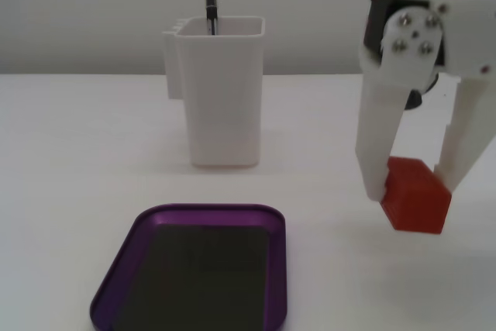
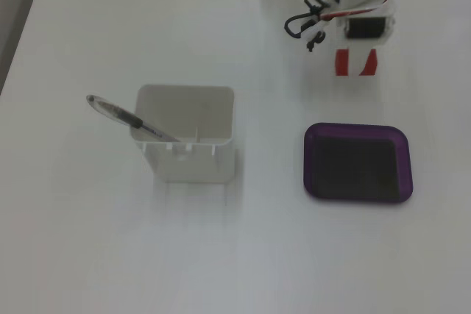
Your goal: Pick up the red cube and place it in the box.
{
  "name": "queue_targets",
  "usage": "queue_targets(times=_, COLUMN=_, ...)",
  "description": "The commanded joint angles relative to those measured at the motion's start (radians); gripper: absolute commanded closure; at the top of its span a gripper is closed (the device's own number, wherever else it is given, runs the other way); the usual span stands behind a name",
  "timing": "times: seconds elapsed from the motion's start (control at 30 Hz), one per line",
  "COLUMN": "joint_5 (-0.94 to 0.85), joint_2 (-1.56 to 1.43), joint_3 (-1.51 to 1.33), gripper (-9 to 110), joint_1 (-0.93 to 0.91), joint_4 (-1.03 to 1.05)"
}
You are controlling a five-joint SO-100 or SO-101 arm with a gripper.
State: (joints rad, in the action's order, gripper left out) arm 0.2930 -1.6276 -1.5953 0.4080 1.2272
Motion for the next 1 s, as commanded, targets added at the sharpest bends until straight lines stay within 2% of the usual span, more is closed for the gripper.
queue_targets(times=0.0, joint_5=-0.032, joint_2=-0.072, joint_3=0.181, gripper=102, joint_1=0.066, joint_4=0.046)
queue_targets(times=0.2, joint_5=-0.034, joint_2=0.005, joint_3=0.348, gripper=102, joint_1=0.095, joint_4=0.048)
queue_targets(times=0.5, joint_5=-0.021, joint_2=0.397, joint_3=0.727, gripper=102, joint_1=0.084, joint_4=0.077)
queue_targets(times=0.73, joint_5=0.017, joint_2=0.67, joint_3=1.032, gripper=102, joint_1=-0.063, joint_4=0.189)
queue_targets(times=0.97, joint_5=0.017, joint_2=0.805, joint_3=1.209, gripper=102, joint_1=-0.092, joint_4=0.308)
